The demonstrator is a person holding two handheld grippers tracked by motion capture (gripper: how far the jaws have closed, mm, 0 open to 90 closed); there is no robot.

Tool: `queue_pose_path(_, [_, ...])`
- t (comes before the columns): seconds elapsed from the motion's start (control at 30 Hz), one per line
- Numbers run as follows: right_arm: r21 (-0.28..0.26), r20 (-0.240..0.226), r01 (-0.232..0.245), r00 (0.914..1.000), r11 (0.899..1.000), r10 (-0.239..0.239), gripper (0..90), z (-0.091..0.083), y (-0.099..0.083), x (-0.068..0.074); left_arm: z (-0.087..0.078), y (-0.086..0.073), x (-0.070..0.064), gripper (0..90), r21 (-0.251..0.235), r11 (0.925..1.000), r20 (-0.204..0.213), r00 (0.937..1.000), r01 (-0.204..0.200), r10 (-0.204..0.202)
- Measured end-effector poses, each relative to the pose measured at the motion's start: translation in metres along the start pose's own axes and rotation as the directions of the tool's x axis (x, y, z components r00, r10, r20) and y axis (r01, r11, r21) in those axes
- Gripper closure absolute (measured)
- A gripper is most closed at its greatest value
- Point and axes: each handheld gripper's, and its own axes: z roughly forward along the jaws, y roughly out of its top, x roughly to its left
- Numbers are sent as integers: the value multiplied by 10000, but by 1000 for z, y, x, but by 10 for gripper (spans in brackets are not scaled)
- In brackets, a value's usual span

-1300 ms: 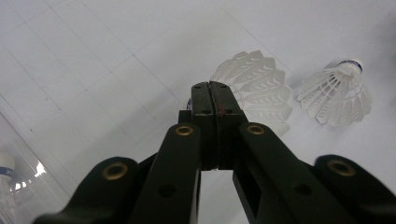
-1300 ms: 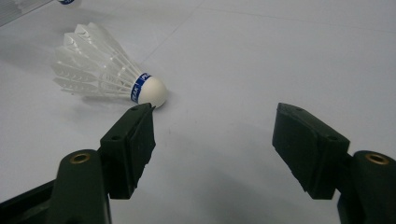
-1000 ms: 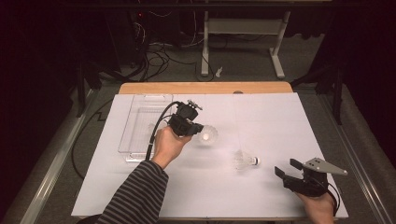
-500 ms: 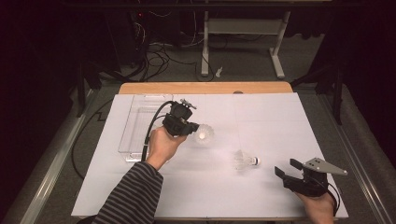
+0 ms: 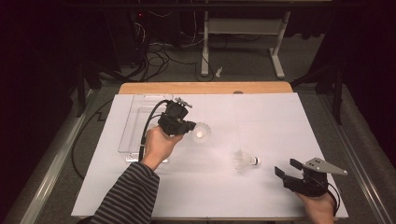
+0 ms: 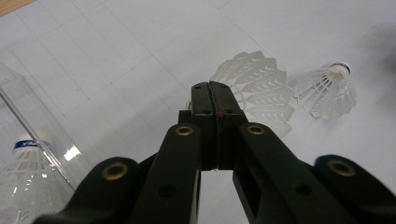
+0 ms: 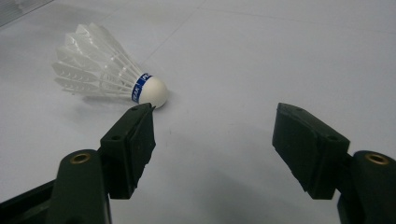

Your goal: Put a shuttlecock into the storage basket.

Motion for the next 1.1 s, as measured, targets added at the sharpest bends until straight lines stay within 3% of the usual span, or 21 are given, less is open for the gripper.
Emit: queue_pose_path(1.1, [-19,16,-2,10000,10000,2,305,0,0,0,-16,6,7,897,-326,9993,-41,9998,167,-169])
